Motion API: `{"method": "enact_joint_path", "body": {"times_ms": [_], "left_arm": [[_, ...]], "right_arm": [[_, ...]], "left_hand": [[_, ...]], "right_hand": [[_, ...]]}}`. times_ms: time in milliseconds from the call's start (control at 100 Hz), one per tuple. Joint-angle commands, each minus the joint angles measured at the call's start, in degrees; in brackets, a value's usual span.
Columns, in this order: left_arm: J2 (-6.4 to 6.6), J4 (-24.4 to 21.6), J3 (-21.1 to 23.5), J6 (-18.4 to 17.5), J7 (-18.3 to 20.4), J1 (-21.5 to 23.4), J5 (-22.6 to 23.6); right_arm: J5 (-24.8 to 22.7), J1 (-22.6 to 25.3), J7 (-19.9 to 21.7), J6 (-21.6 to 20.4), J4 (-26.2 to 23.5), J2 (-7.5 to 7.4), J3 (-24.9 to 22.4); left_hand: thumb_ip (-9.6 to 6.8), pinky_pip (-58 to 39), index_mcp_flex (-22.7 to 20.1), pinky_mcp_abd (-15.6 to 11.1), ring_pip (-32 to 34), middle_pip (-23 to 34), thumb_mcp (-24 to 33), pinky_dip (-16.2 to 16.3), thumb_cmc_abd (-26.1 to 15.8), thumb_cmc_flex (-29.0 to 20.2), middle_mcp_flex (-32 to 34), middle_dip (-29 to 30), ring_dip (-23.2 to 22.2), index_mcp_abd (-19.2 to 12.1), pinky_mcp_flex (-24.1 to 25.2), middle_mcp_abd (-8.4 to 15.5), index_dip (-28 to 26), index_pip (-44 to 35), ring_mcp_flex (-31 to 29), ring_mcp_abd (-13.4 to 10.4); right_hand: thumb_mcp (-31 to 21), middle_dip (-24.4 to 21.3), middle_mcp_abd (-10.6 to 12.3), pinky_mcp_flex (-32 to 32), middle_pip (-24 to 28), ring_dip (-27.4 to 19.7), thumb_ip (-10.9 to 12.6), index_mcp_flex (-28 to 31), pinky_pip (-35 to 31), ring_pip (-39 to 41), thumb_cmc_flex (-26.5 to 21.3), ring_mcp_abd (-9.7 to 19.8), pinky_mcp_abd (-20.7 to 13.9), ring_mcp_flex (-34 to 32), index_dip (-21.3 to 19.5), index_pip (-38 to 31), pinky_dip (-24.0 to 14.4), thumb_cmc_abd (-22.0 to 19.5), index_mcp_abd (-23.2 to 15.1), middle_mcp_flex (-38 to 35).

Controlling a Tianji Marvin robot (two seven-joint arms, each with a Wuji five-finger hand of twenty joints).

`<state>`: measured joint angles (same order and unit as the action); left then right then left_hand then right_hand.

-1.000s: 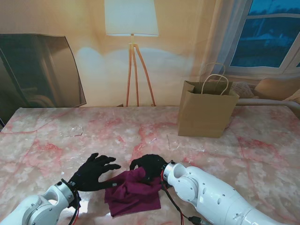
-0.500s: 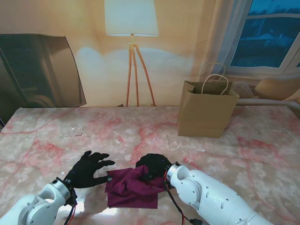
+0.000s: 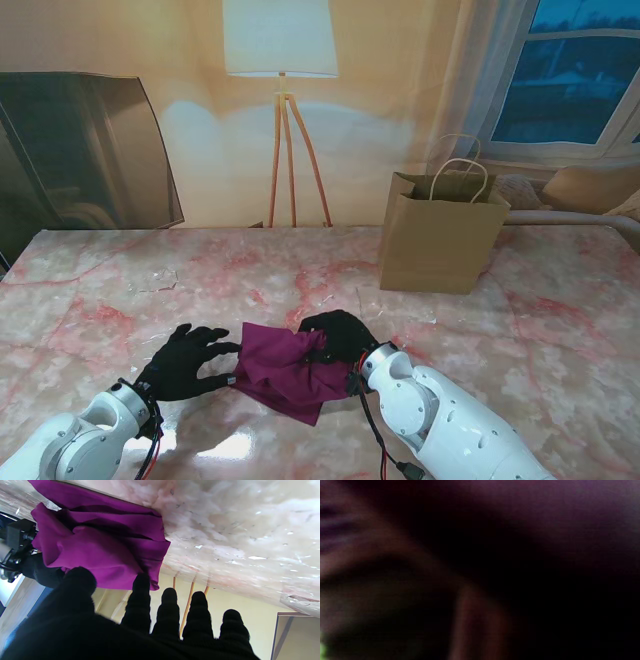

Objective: Fold the socks and the shorts into the kraft paper bag

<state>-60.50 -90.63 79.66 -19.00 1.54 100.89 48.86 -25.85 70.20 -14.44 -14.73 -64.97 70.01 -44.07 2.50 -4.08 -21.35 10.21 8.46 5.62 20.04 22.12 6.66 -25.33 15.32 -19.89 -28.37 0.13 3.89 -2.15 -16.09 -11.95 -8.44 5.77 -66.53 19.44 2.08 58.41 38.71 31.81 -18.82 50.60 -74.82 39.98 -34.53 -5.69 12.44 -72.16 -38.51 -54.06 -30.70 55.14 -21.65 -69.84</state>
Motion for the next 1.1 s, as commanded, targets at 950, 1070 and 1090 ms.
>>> {"method": "enact_joint_path", "body": {"times_ms": [950, 1070, 1090], "left_arm": [[-0.41, 1.3, -4.7, 4.2, -0.3, -5.6, -2.6], [-0.47, 1.7, -5.7, 4.6, -0.5, -6.5, -2.8], [-0.47, 1.7, -5.8, 4.6, -0.5, -6.7, -2.8]], "right_arm": [[-11.2, 12.5, 7.9, 2.9, -29.7, -5.79, -31.2], [-11.9, 12.8, 9.3, 3.2, -32.2, -6.14, -35.1], [-11.9, 12.8, 9.6, 3.2, -32.5, -6.19, -35.7]], "left_hand": [[-2.88, -13.2, -2.8, -4.9, -1.5, 0.2, -2.1, -1.9, -1.7, 1.3, 1.6, 4.1, 9.5, 1.0, -2.0, -1.0, 0.2, -0.3, -2.5, -2.9], [-2.88, -14.2, -2.9, -4.0, -1.5, 0.3, -2.2, -2.6, -1.7, 1.4, 1.7, 4.2, 9.6, 1.0, -1.6, -1.0, 0.2, -0.4, -2.5, -3.2], [-2.89, -14.2, -2.9, -3.8, -1.5, 0.3, -2.2, -2.7, -1.7, 1.4, 1.7, 4.2, 9.6, 1.0, -1.6, -0.9, 0.2, -0.4, -2.5, -3.3]], "right_hand": [[-3.0, 3.8, 2.6, 2.3, -4.6, 2.8, 1.6, 8.6, -3.9, 3.9, -5.2, 0.8, -5.8, -2.7, 16.1, -5.0, 0.7, -0.7, -4.7, -6.2], [-3.0, 3.8, 2.5, 2.3, -4.7, 2.8, 1.6, 8.8, -4.0, 4.0, -5.4, 0.8, -5.7, -2.7, 16.0, -5.0, 0.7, -0.8, -4.6, -6.2], [-3.1, 3.8, 2.6, 2.3, -4.8, 2.8, 1.7, 8.8, -4.0, 4.0, -5.4, 0.7, -5.7, -2.7, 16.0, -4.9, 0.7, -0.8, -4.6, -6.2]]}}
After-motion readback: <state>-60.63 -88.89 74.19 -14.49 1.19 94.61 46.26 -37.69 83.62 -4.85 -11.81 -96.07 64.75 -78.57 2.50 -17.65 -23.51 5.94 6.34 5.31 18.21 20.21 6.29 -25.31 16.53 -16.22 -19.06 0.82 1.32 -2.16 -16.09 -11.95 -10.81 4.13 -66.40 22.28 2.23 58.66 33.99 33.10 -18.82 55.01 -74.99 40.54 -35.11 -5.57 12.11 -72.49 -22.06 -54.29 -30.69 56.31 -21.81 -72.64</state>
